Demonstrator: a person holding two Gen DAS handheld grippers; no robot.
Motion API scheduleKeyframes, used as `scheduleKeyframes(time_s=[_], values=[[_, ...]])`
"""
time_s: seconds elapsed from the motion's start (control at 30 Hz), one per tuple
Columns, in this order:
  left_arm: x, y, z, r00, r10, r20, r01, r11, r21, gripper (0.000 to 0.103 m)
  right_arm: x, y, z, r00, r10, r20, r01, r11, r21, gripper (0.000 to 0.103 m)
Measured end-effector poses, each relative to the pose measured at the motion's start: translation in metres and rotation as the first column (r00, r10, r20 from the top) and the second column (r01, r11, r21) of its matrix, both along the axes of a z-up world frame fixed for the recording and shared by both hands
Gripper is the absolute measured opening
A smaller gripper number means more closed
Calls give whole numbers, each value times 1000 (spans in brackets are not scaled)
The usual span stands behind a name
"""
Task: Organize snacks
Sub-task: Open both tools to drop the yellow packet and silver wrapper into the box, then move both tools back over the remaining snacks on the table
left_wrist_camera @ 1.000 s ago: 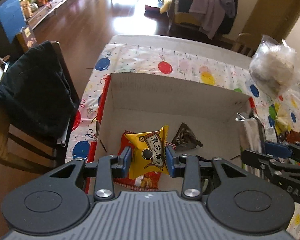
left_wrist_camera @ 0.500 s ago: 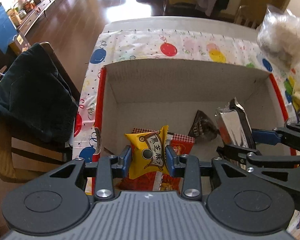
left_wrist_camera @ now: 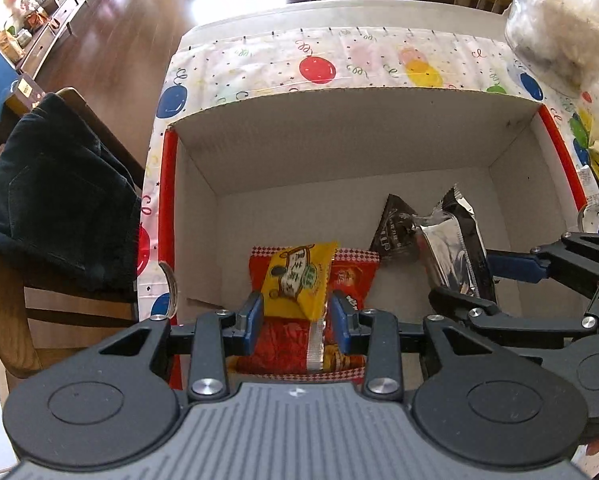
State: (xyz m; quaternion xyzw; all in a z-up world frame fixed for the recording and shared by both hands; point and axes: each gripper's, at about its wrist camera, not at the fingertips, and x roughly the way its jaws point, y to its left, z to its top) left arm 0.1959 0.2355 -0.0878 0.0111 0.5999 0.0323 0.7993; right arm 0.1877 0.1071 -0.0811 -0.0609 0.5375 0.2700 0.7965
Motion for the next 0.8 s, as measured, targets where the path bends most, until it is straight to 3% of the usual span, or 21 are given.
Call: scheduleKeyframes(time_s=[0.4,0.8], values=[[-10,3,6,999,26,42,-25,999,-22,37,-1,-5,12,1000,-28,8,28,1000,14,45],[-28,5,26,991,57,124,-50,997,-65,43,-13,-25,42,997,-43,62,39,997,71,57]])
